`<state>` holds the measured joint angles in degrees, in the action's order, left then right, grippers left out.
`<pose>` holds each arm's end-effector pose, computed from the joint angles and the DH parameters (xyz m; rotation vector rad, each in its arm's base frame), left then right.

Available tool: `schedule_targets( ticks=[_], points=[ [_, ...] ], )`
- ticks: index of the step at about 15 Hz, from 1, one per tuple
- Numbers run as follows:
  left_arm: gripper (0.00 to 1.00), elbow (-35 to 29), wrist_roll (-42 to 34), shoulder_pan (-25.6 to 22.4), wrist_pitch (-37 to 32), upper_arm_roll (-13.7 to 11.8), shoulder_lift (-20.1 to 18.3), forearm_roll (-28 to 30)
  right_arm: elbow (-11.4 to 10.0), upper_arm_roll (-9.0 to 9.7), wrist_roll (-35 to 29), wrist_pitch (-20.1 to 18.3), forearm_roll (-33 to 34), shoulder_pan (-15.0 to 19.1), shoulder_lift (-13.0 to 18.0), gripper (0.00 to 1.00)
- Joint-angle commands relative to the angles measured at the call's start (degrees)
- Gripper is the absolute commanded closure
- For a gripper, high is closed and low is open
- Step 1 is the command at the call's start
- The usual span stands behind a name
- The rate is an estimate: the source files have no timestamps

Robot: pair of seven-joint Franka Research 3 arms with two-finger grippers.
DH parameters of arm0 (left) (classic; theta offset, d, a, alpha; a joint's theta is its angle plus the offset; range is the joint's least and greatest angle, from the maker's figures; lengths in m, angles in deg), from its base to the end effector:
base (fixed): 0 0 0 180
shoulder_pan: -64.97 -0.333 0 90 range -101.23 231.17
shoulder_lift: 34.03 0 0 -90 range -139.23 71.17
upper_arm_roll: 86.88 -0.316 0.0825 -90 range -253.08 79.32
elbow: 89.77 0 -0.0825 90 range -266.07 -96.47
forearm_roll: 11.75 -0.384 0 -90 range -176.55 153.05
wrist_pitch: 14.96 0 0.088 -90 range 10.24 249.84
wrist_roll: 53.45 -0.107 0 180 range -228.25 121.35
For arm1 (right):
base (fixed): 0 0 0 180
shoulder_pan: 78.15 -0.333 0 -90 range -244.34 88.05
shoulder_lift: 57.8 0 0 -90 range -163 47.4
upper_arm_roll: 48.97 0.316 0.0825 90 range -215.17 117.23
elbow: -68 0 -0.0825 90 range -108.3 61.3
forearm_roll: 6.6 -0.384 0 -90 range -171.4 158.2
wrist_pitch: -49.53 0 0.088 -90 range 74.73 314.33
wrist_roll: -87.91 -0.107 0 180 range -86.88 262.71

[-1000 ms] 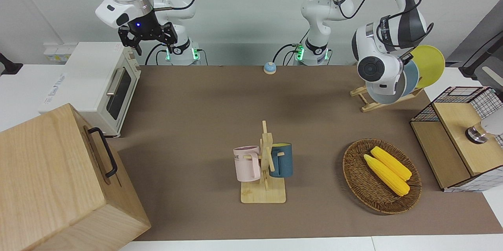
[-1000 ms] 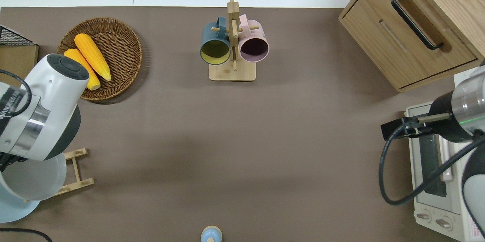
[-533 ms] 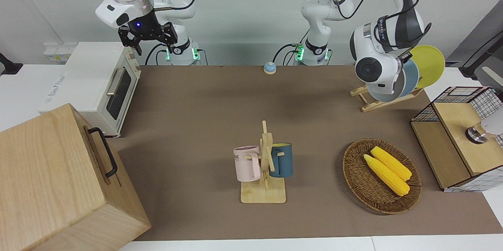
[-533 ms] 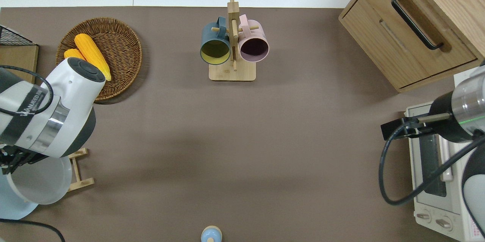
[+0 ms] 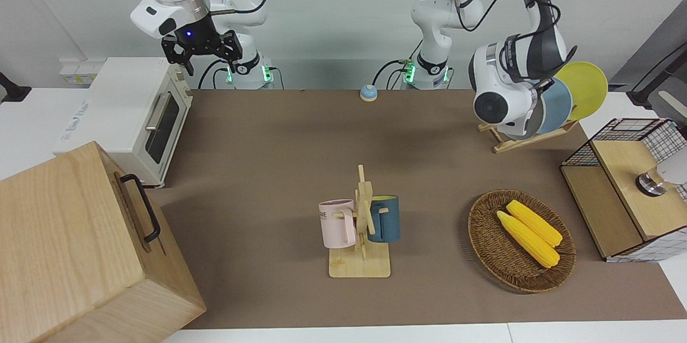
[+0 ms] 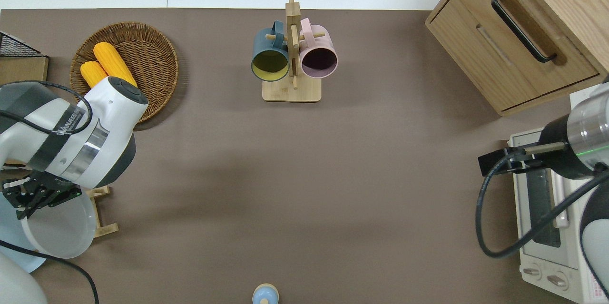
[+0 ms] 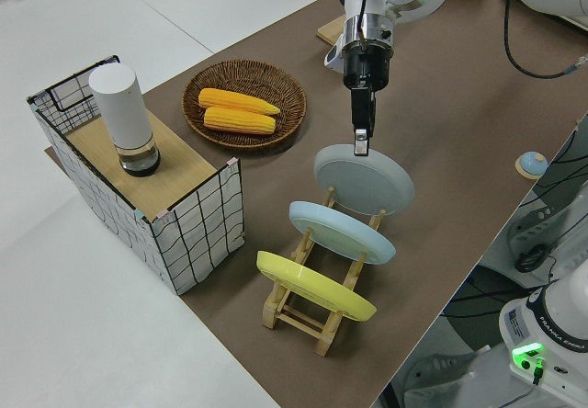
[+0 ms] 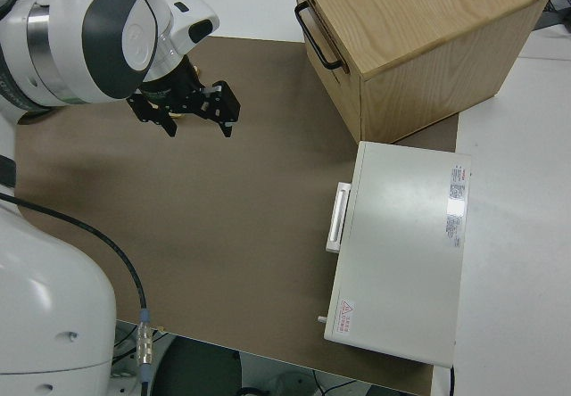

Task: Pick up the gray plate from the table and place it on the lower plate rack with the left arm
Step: 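Lower the gray plate into the lower slot of the rack, then open the left gripper and withdraw it from the plate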

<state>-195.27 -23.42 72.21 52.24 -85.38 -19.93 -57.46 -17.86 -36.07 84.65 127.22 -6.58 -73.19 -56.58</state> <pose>0.5288 0.0157 0.4007 -1.9805 -0.3132 0.6198 0.5197 0.0739 0.6515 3.1164 0.1267 -0.1886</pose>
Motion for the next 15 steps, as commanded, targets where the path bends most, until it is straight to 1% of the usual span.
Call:
schedule_targets(
  ticks=[1,2,3,4,7,9,10,11,12,13,15],
  points=[
    [0.58,-0.14,0.38,0.93,0.03,-0.45,-0.13,1.23,0.35,0.37,0.19,-0.87,-0.2,0.76,0.27,0.011],
    [0.43,-0.14,0.03,0.93,0.81,-0.45,-0.13,1.94,0.35,0.37,0.19,-0.87,-0.2,0.85,0.27,0.011],
    [0.35,-0.14,-0.23,1.02,1.34,-0.45,-0.04,2.73,0.35,0.37,0.19,-0.87,-0.2,0.76,0.27,0.011],
    [0.32,-0.14,-0.15,1.02,1.87,-0.45,-0.04,3.78,0.35,0.37,0.19,-0.87,-0.2,0.76,0.27,0.013],
    [0.32,0.12,-0.06,0.93,2.32,-0.45,-0.22,5.45,0.35,0.37,0.19,-0.87,-0.2,0.76,0.27,0.011],
    [0.31,1.43,0.64,0.93,2.4,-0.53,-0.39,8.52,0.35,0.37,0.19,-0.87,-0.2,0.85,0.27,0.011],
    [0.27,3.35,0.73,0.93,3.36,-0.53,-0.48,11.06,0.35,0.37,0.19,-0.87,-0.2,0.85,0.27,0.013],
    [0.27,5.03,1.25,1.02,5.29,-0.53,-0.74,15.17,0.35,0.37,0.19,-0.87,-0.2,0.76,0.27,0.013],
    [0.24,5.83,2.21,1.02,7.83,-0.53,-1.09,20.0,0.35,0.37,0.19,-0.87,-0.2,0.85,0.27,0.011],
    [0.21,6.18,3.53,1.02,10.64,-0.53,-1.97,24.05,0.35,0.37,0.19,-0.87,-0.2,0.85,0.27,0.013],
    [0.12,6.1,6.08,1.11,17.75,-0.53,-3.72,29.25,0.35,0.37,0.19,-0.87,-0.2,0.85,0.27,0.011]
  ],
)
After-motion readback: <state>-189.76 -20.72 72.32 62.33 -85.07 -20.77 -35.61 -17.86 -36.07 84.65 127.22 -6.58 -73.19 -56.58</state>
